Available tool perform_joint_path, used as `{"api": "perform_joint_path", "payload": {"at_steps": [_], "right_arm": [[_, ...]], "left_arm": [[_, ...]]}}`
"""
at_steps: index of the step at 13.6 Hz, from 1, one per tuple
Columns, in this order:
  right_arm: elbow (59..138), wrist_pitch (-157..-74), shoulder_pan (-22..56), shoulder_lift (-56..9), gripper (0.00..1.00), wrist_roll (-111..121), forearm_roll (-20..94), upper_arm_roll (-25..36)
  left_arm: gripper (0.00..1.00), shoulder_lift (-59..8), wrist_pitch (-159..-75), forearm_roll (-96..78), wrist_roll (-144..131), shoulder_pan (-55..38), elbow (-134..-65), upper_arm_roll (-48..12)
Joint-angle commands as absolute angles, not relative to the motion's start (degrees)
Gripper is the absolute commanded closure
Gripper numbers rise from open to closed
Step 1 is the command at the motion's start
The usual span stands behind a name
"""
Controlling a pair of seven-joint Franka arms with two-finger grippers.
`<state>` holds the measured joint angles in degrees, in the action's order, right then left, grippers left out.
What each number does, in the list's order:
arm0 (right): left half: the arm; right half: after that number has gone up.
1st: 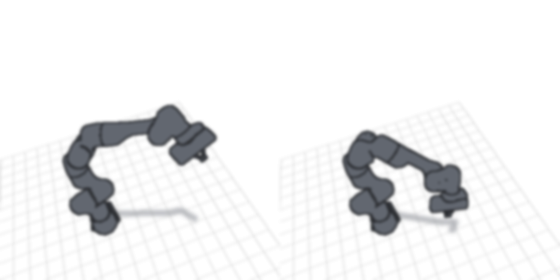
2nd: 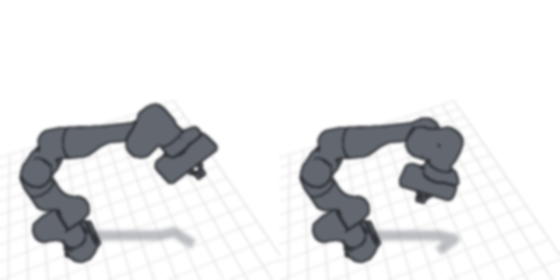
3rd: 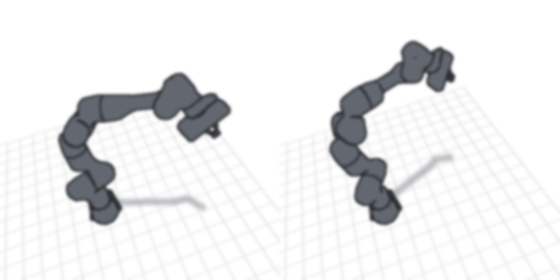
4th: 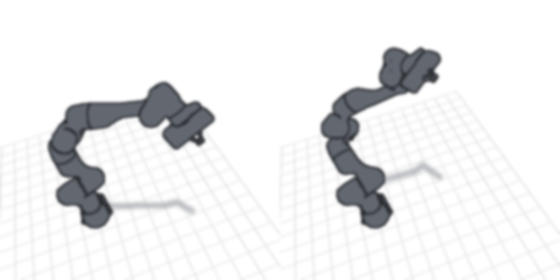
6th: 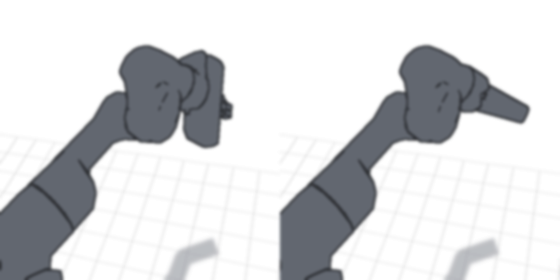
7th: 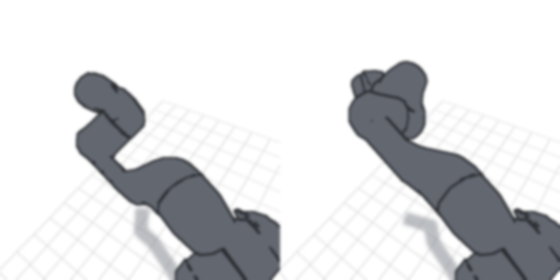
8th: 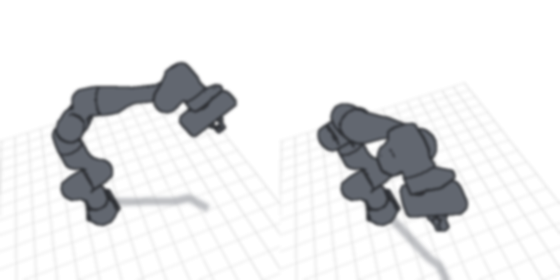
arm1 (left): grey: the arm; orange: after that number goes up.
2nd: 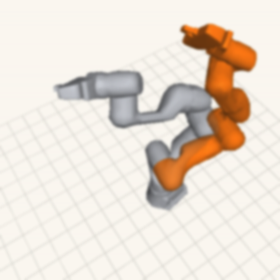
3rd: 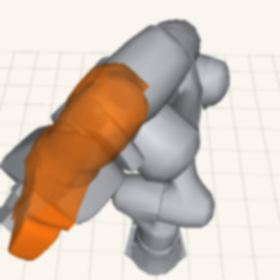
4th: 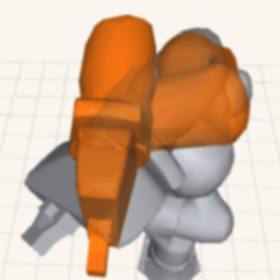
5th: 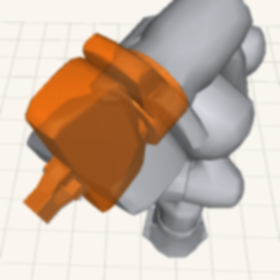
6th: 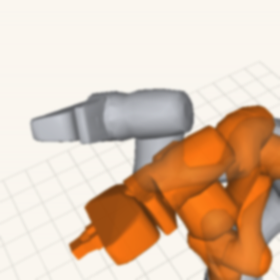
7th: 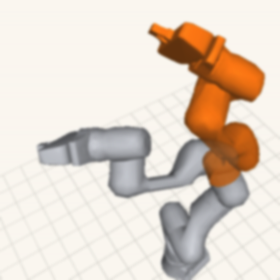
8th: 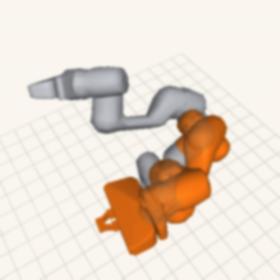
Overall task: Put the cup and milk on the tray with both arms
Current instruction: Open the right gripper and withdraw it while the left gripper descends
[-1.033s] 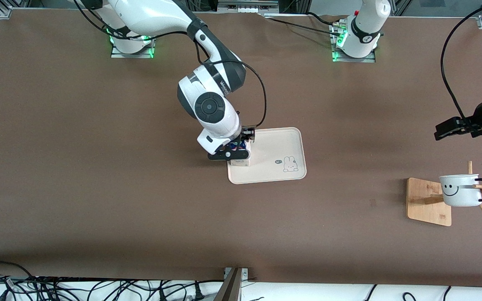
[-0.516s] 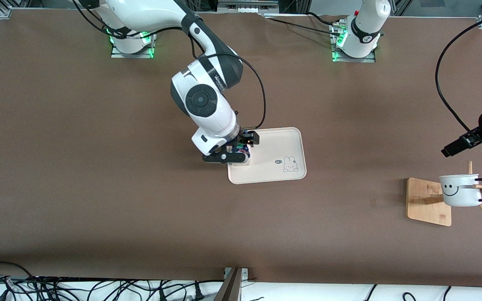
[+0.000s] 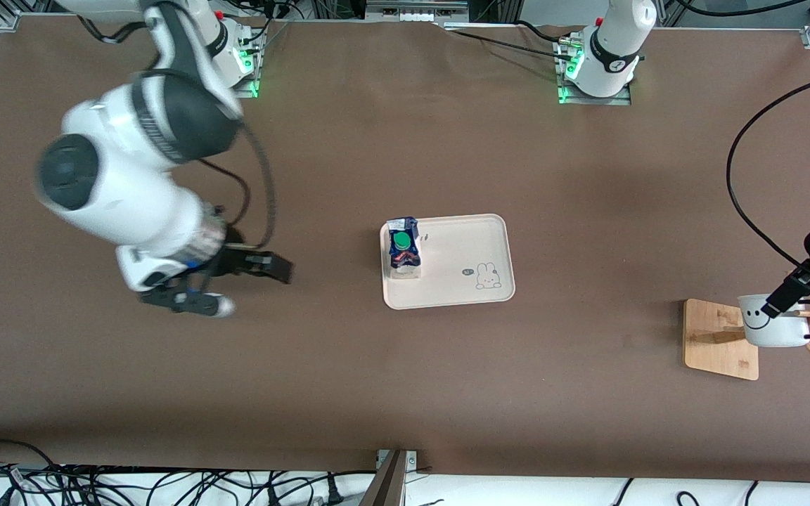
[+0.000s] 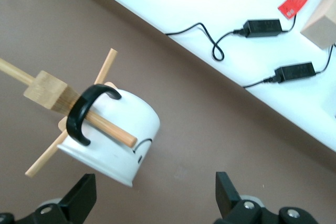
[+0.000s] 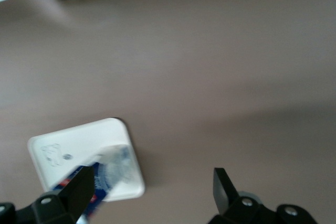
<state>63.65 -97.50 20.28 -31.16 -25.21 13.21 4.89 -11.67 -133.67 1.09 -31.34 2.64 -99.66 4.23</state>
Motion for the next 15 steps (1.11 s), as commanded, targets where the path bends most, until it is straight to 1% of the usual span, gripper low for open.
{"api": "perform_joint_path", "payload": {"at_steps": [1, 3, 6, 7, 9, 10, 11, 13, 14, 15], "right_arm": [[66.3, -91.6, 17.8, -25.6, 0.00, -20.3, 13.1, 5.3], [70.9, -89.7, 17.8, -20.0, 0.00, -17.3, 12.8, 8.6], [81.3, -89.3, 17.8, -10.8, 0.00, -12.7, 10.7, 11.9], [84.8, -89.3, 17.8, -7.2, 0.00, -11.2, 8.6, 12.0], [92.6, -90.0, 17.5, 0.0, 0.00, -10.7, 4.4, 11.9], [96.4, -90.6, 16.4, 3.2, 0.00, -10.3, 2.7, 11.0], [99.3, -91.7, 15.0, 5.5, 0.00, -9.2, 0.7, 9.2], [101.8, -93.9, 8.2, 6.7, 0.00, -3.2, 0.4, 5.1], [101.8, -94.0, 5.1, 6.5, 0.00, -0.6, 0.6, 3.6], [101.4, -94.0, 4.7, 6.2, 0.00, -0.1, 0.7, 3.4]], "left_arm": [[0.00, -5.7, -144.4, -0.1, -35.3, 3.2, -111.4, 4.0], [0.00, -4.4, -150.3, -4.3, -35.7, 4.3, -116.3, 4.0], [0.00, -5.3, -157.0, -14.5, -35.5, 4.4, -119.4, 4.0], [0.00, -6.2, -160.1, -16.2, -35.5, 4.4, -119.9, 4.0], [0.00, -9.6, -166.8, -20.9, -34.8, 3.9, -119.8, 3.9], [0.00, -10.2, -168.5, -22.5, -34.2, 3.6, -119.8, 3.6], [0.00, -10.5, -168.7, -22.6, -34.0, 3.6, -119.6, 3.3], [0.00, -11.2, -169.8, -22.6, -33.5, 3.7, -119.4, 3.2], [0.13, -11.4, -170.2, -22.6, -32.6, 3.7, -119.3, 3.2], [0.29, -11.4, -170.2, -22.6, -31.8, 3.7, -119.3, 3.2]]}}
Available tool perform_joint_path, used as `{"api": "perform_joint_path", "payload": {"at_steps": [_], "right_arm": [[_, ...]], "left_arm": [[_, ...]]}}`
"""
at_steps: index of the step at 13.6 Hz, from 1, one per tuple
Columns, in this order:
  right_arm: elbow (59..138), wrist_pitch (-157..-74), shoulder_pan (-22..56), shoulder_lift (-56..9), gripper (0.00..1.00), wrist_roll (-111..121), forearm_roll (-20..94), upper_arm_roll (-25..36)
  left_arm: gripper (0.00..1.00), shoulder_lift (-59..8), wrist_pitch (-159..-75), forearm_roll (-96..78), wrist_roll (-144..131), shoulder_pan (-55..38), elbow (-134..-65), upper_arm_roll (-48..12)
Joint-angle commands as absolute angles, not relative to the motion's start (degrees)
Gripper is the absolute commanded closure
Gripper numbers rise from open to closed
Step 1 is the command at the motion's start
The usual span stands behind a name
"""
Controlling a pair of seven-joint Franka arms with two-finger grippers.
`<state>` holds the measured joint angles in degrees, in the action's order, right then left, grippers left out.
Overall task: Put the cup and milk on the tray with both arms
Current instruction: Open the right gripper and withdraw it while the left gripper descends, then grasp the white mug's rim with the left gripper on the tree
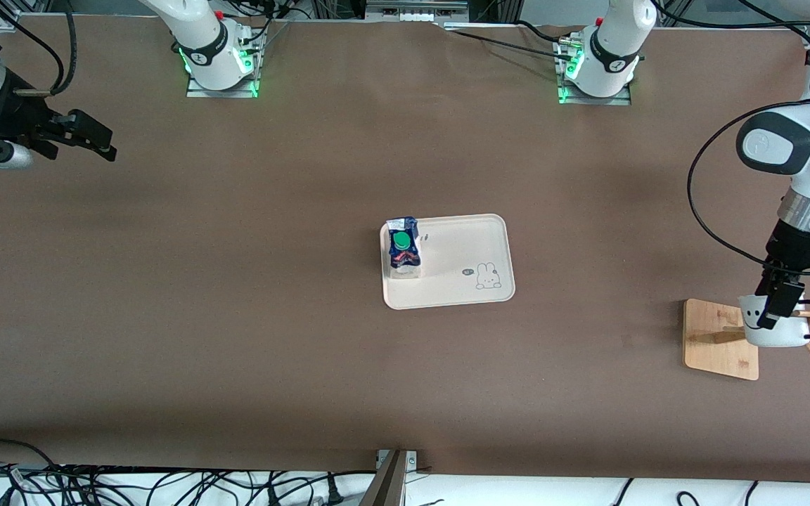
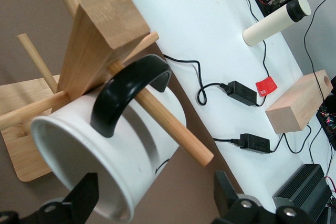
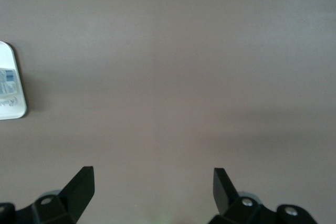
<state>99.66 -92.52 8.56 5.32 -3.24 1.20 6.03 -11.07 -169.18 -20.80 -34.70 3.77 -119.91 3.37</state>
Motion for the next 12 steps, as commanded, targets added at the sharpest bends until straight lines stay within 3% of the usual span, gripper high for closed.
{"api": "perform_joint_path", "payload": {"at_steps": [1, 4, 5, 7, 8, 10, 12], "right_arm": [[101.1, -94.0, 4.7, 6.0, 0.00, -0.1, 0.7, 3.4], [99.1, -94.0, 4.7, 4.0, 0.00, 0.1, 0.9, 3.6], [98.7, -93.9, 4.7, 4.0, 0.00, -0.1, 0.4, 3.5], [97.7, -93.7, 4.7, 4.0, 0.00, -0.1, 0.4, 3.4], [96.6, -93.6, 4.7, 3.9, 0.00, -0.2, 0.4, 3.5], [95.8, -93.4, 4.8, 3.3, 0.00, -0.2, 0.2, 3.3], [95.0, -94.0, 4.7, 2.6, 0.00, -0.3, -0.8, 3.5]], "left_arm": [[0.36, -11.5, -170.2, -22.6, -31.7, 3.8, -119.3, 3.2], [0.38, -11.4, -170.2, -22.6, -31.7, 3.7, -119.3, 3.2], [0.43, -11.4, -170.2, -22.6, -31.6, 3.7, -119.3, 3.1], [0.64, -11.3, -170.2, -22.6, -31.2, 3.7, -119.2, 3.1], [0.66, -11.3, -170.2, -22.6, -31.0, 3.7, -119.2, 3.1], [0.86, -11.2, -170.1, -22.6, -31.0, 3.6, -119.0, 3.0], [0.88, -11.2, -170.1, -22.6, -30.9, 3.6, -118.9, 3.0]]}}
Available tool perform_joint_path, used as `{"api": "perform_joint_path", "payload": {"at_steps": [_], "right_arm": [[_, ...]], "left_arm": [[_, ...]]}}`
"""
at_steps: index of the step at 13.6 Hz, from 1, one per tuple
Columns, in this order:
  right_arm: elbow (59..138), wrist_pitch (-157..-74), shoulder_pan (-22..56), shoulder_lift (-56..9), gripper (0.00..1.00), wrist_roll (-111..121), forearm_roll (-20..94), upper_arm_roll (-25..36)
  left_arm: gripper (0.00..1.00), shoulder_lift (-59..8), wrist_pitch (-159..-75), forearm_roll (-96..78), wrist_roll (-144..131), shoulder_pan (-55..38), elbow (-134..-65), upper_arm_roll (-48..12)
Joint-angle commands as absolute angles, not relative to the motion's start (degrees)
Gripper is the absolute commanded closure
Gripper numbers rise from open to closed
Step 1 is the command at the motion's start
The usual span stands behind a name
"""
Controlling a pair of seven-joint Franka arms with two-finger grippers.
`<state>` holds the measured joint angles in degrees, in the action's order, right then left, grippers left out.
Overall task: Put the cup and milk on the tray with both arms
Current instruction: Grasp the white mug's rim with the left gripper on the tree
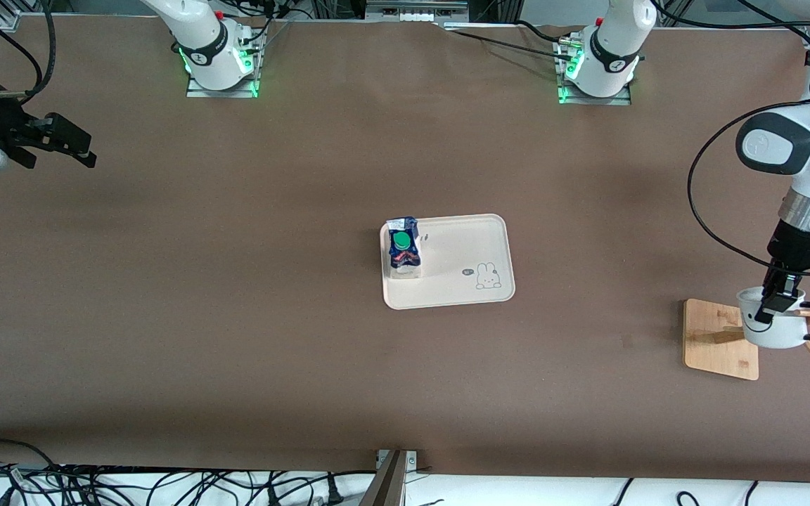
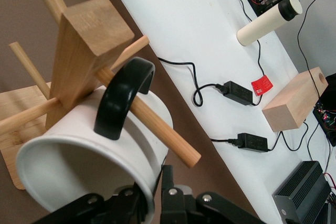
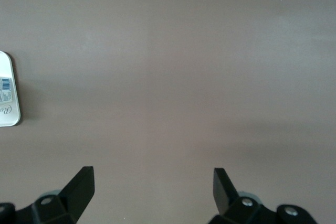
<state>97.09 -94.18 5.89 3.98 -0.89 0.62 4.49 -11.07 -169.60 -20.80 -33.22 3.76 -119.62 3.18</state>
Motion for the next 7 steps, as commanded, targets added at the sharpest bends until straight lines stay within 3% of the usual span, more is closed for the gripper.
{"api": "perform_joint_path", "payload": {"at_steps": [1, 4, 7], "right_arm": [[94.7, -94.1, 4.7, 2.3, 0.00, 0.1, -1.4, 3.5], [94.7, -93.7, 7.1, 2.3, 0.00, 0.1, -4.7, 3.3], [94.7, -94.3, 7.1, 2.2, 0.00, -0.8, -4.1, 3.3]], "left_arm": [[0.91, -11.2, -170.1, -22.6, -30.9, 3.6, -118.9, 3.0], [0.92, -10.9, -170.0, -22.3, -30.9, 3.5, -118.8, 2.7], [1.00, -9.6, -169.0, -21.3, -30.0, 3.5, -118.8, 0.6]]}}
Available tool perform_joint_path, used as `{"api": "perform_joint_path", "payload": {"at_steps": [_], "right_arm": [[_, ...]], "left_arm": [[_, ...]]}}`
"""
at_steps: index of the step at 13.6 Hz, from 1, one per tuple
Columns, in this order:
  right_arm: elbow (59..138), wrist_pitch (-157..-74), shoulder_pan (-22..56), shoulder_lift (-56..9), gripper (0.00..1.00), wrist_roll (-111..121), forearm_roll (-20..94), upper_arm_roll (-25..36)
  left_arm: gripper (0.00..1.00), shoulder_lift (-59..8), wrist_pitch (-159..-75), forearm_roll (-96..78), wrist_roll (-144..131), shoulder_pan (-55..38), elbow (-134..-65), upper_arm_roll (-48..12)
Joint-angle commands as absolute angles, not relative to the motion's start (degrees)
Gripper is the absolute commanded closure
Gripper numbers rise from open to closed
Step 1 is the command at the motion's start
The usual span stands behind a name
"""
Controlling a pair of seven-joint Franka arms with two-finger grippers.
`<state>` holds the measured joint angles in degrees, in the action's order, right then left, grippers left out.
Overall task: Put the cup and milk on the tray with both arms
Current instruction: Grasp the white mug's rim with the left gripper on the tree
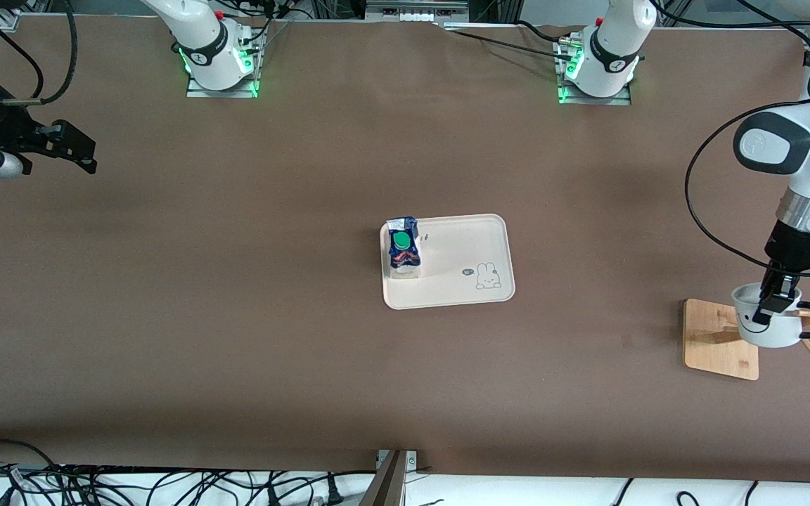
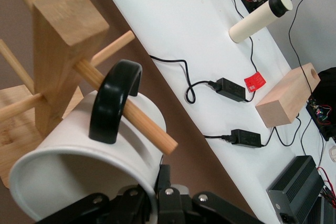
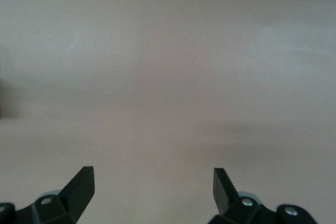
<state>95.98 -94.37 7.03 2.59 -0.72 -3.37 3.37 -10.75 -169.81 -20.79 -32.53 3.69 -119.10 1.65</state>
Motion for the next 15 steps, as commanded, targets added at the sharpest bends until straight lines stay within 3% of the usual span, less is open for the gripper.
{"api": "perform_joint_path", "payload": {"at_steps": [1, 7, 9, 15], "right_arm": [[94.7, -94.3, 7.1, 2.2, 0.00, -1.0, -4.0, 3.3], [94.7, -94.2, 6.5, 2.2, 0.00, -0.7, -0.6, 5.6], [94.7, -94.1, 6.6, 1.9, 0.00, -0.2, 0.5, 6.2], [94.7, -94.1, 6.8, 1.9, 0.00, -0.1, 0.4, 6.2]], "left_arm": [[1.00, -9.4, -168.5, -21.2, -27.2, 3.5, -118.5, 0.4], [1.00, -8.8, -165.1, -15.4, -24.5, 3.3, -116.8, -2.6], [1.00, -8.6, -160.1, -9.7, -24.5, 2.9, -113.8, -3.8], [1.00, -8.9, -123.8, -0.3, -24.8, 2.7, -97.7, -6.9]]}}
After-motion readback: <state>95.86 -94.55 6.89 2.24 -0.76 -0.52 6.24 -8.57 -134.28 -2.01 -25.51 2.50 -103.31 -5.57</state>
